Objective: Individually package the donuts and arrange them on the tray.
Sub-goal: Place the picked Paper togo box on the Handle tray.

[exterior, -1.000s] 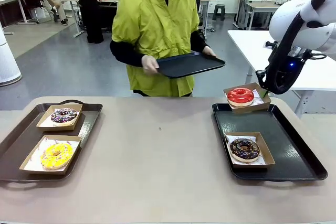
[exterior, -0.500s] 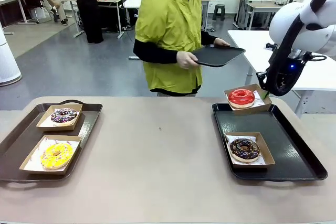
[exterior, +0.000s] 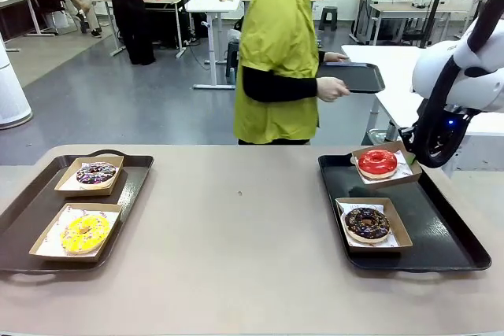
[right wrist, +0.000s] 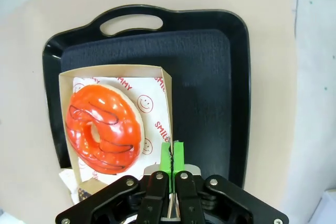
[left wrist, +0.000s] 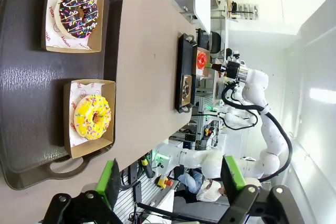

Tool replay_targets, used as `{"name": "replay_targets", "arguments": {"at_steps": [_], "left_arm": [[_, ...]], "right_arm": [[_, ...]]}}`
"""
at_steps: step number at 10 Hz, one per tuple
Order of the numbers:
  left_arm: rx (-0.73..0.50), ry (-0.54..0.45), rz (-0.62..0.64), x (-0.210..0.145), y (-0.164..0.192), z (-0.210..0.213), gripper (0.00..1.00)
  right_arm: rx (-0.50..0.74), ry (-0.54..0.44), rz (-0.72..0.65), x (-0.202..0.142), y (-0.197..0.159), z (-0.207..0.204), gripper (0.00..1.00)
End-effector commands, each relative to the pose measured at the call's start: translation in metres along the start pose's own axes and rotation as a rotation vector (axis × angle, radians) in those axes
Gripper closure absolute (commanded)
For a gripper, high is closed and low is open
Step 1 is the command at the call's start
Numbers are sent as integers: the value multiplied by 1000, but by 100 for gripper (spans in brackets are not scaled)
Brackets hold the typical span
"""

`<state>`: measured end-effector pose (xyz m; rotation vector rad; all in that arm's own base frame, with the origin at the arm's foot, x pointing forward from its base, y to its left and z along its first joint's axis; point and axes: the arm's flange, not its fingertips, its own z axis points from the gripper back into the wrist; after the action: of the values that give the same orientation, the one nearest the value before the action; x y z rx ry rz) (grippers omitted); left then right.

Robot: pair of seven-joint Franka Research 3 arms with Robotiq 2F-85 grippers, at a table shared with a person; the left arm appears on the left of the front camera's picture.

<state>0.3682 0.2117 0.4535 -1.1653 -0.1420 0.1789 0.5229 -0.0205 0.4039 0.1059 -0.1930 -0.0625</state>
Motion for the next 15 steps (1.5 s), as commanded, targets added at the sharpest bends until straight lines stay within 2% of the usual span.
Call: {"name": "replay_targets", "arguments": {"at_steps": [1,9,10,11,12,13,15], "left_arm": [[6,3,-5,-3,-1,2,0],[6,3,-5,-3,-1,2,0],[6,3,-5,-3,-1,2,0],[6,3,-5,-3,-1,2,0],[6,3,-5,-3,-1,2,0],[6,3,-5,-3,-1,2,0],[6,3,-5,-3,-1,2,0]], "right_arm": [[-12,-7,31,-2,-4,-12,99],[-23,29,-10,14,-5,-54,99],[-19,36,-12,15,-4,-54,92],[-17,38,-15,15,-4,-54,59],[-15,36,-16,14,-3,-51,38],[-12,31,-16,13,-3,-48,0],[-9,30,-18,13,-3,-45,0]]}}
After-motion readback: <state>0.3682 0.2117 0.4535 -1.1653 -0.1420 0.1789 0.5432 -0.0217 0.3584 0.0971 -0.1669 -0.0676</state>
